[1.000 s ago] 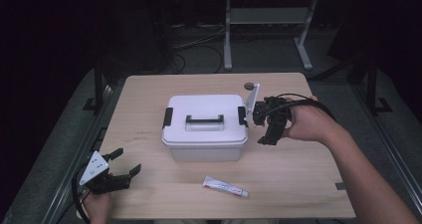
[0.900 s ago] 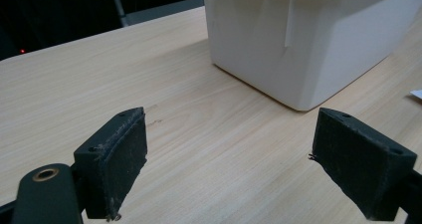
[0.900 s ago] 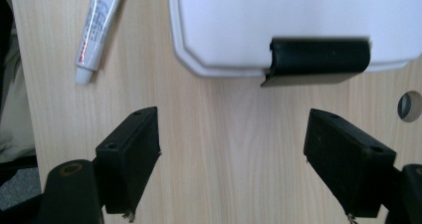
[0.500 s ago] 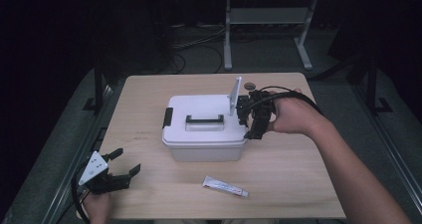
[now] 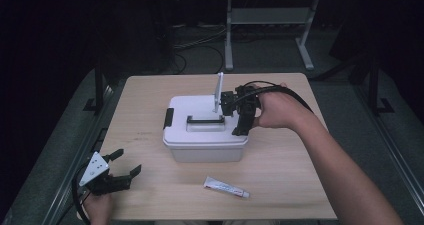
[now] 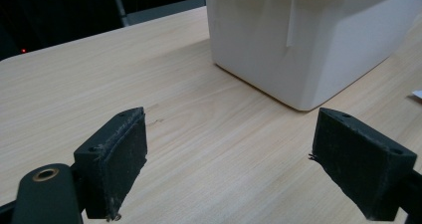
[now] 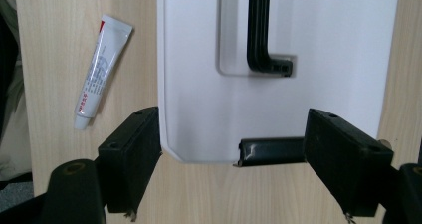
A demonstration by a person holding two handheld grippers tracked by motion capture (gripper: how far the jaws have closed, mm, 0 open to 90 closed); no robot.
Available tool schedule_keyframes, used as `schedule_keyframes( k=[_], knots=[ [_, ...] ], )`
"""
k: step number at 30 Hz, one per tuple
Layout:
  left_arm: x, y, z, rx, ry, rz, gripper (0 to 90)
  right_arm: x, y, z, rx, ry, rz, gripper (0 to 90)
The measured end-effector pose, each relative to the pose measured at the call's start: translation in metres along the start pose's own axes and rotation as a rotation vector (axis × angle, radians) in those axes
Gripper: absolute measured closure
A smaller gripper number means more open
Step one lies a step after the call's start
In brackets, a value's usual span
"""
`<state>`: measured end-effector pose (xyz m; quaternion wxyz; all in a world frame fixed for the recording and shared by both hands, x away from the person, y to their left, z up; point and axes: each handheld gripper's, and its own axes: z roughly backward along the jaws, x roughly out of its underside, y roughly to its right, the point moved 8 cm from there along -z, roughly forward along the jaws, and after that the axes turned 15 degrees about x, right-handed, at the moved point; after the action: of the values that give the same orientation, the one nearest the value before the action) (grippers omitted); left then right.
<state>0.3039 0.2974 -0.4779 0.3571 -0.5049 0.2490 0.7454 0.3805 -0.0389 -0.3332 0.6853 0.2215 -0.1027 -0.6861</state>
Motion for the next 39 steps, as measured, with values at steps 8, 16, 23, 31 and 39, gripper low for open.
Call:
schedule_keyframes(
  k=[8, 16, 23, 31, 39],
  knots=[
    [0.000, 0.000, 0.000, 0.000, -0.002, -0.001, 13.5, -0.018, 0.002, -0.004, -0.007, -0.003, 0.003, 22.5],
    [0.000, 0.000, 0.000, 0.001, -0.004, -0.004, 13.6, -0.033, 0.004, -0.013, -0.006, -0.010, 0.012, 23.5],
    [0.000, 0.000, 0.000, 0.002, 0.003, 0.001, 13.5, -0.047, 0.005, -0.022, -0.013, -0.009, 0.019, 25.5],
    [0.000, -0.001, 0.000, 0.002, 0.006, 0.002, 13.5, -0.059, 0.005, -0.029, -0.020, -0.009, 0.030, 30.5],
    [0.000, -0.001, 0.001, 0.000, 0.006, 0.002, 13.6, -0.061, 0.007, -0.037, -0.024, -0.017, 0.023, 39.7]
  ],
)
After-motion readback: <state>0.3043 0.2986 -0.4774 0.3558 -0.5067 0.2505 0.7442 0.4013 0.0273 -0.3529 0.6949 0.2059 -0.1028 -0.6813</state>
